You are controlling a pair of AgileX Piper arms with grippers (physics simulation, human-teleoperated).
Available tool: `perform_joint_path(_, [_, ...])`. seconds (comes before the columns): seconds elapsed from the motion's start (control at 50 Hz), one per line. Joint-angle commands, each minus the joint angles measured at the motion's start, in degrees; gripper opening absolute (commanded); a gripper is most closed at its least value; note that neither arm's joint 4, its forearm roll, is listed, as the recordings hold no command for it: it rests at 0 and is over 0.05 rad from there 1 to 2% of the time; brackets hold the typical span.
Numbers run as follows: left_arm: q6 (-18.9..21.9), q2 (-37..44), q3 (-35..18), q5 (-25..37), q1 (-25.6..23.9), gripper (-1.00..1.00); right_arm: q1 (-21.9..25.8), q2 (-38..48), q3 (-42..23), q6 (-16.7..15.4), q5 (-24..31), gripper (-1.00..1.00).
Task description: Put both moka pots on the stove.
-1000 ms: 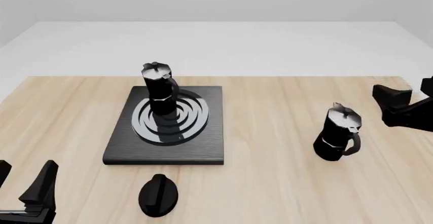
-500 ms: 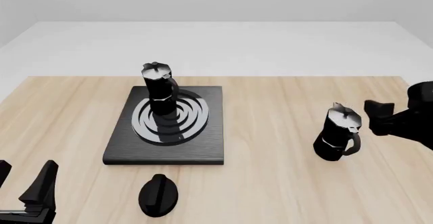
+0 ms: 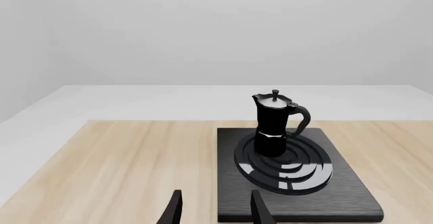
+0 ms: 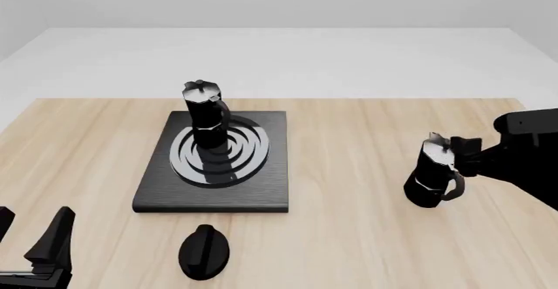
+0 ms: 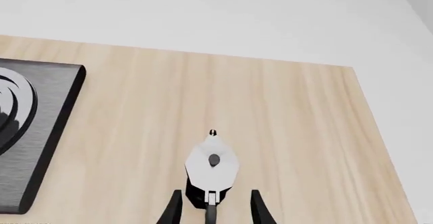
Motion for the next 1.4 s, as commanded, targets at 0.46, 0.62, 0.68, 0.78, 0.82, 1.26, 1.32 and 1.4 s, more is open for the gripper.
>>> perform_joint_path(0.46, [0.0, 0.01, 0.0, 0.0, 0.0, 1.0, -0.76, 5.12, 3.52, 0.57, -5.88, 1.0])
perform_joint_path(0.62, [0.0, 0.0, 0.0, 0.0, 0.0, 1.0, -0.6, 6.75, 4.23, 0.92, -7.54, 1.0])
perform_joint_path(0.68, [0.01, 0.0, 0.0, 0.0, 0.01, 1.0, -0.53, 7.47, 4.68, 1.01, -8.27, 1.0])
perform_joint_path(0.78, [0.0, -0.01, 0.0, 0.0, -0.01, 1.0, -0.99, 8.43, 5.08, 0.81, -9.33, 1.0])
perform_joint_path(0.82, [-0.01, -0.01, 0.0, 0.0, 0.0, 1.0, -0.9, 8.58, 5.21, 1.01, -9.46, 1.0])
perform_joint_path(1.26, [0.01, 0.0, 0.0, 0.0, -0.02, 1.0, -1.83, 11.77, 6.18, 1.14, -12.38, 1.0])
perform_joint_path(1.32, [0.03, 0.01, 0.0, 0.0, 0.0, 1.0, -1.92, 12.08, 6.22, 1.15, -12.66, 1.0])
perform_joint_path(1.4, [0.01, 0.0, 0.0, 0.0, 0.01, 1.0, -1.93, 12.67, 6.35, 1.32, -13.17, 1.0])
